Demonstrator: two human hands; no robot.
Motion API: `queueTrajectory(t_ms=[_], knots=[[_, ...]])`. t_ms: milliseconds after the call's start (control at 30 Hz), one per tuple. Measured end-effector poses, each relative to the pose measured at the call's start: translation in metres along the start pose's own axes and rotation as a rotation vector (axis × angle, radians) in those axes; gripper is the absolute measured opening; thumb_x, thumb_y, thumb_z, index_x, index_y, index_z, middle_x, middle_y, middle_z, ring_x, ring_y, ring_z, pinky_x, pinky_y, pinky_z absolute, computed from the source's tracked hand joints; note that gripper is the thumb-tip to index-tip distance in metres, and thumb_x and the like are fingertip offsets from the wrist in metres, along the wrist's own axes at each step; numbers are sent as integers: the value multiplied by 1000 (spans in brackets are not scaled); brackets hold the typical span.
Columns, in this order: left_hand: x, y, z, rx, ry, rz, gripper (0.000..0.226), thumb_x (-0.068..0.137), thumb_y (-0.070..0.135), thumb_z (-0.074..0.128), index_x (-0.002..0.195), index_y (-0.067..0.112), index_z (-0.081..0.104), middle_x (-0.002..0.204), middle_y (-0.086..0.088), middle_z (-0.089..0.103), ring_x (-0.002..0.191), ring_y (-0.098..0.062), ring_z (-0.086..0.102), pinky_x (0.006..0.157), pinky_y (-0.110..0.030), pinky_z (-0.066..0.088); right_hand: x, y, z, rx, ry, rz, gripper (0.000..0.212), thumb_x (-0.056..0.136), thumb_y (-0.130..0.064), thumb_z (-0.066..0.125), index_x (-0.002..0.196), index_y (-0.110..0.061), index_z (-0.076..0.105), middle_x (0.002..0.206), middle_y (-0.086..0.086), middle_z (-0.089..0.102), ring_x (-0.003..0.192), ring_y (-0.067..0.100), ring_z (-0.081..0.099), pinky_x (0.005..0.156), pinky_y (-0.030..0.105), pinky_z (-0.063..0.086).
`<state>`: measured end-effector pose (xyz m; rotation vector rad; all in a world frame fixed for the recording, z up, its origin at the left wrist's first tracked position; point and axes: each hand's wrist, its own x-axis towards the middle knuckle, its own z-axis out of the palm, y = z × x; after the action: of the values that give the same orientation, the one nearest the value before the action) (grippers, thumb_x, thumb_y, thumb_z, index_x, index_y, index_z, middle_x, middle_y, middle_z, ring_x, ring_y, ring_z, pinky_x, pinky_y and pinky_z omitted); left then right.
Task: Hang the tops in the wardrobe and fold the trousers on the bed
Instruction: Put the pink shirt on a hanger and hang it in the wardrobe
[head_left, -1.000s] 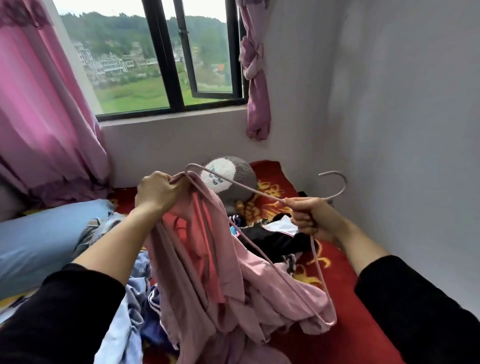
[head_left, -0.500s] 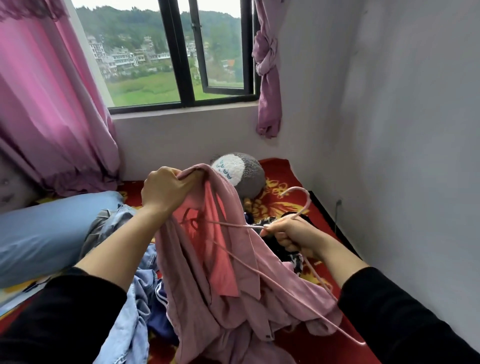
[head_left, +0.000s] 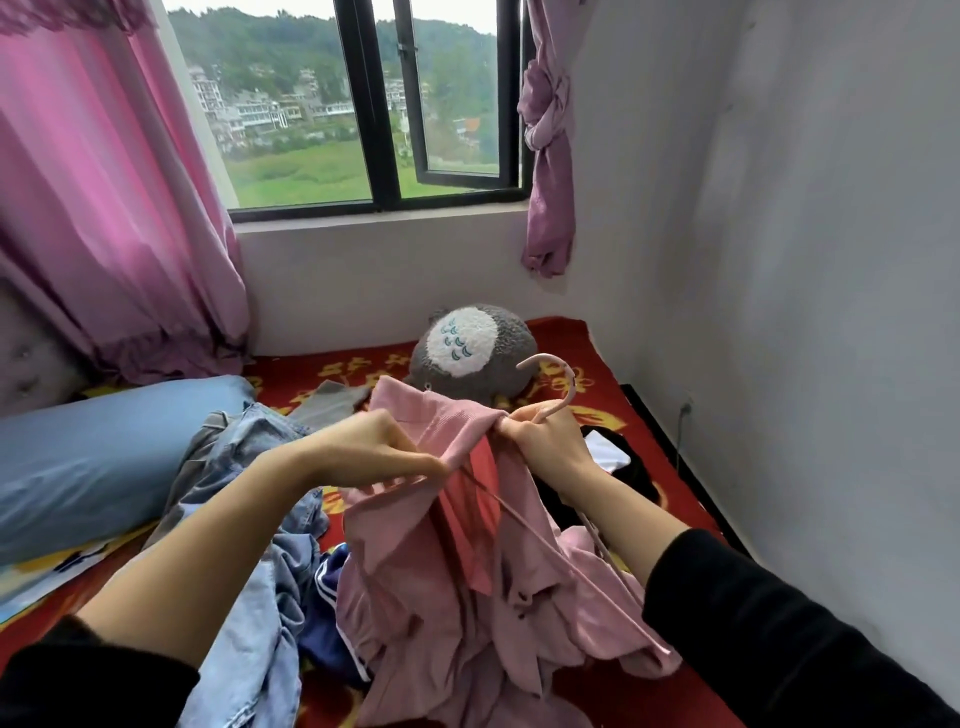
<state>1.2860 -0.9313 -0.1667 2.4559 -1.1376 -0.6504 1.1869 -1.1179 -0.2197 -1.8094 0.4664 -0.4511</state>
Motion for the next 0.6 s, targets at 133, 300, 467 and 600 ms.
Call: queueTrajectory(t_ms=[133,300,467,600], knots=[[15,-6,4,205,627,179,43,59,59,52,89,30,63,93,9,55,86,-7,50,74,-28,41,-10,-13,0,11,-80,-61,29,79,-14,67,51,-13,65,45,-10,52,51,5,44,55,26,35],[25,2,11,344,479,342,30,66,43,38,71,17,53,66,10,53,70,-17,52,61,-30,33,-24,-23,-8,276,-419,40,21,71,8,52,87,5,65,51,-2,46,44,6,39,43,21,29],[18,2,8,138,562,423,15,62,34,40,58,20,36,53,4,41,56,-16,37,56,-28,33,-9,-6,-52,314,-598,217,49,64,-9,50,109,-2,67,95,11,66,87,19,60,74,26,47],[14,17,6,97,549,418,24,61,35,42,62,13,49,55,-1,48,57,-19,42,56,-31,36,-20,2,-32,-156,-632,151,26,79,-19,75,104,-16,68,96,3,71,82,6,63,71,20,51]])
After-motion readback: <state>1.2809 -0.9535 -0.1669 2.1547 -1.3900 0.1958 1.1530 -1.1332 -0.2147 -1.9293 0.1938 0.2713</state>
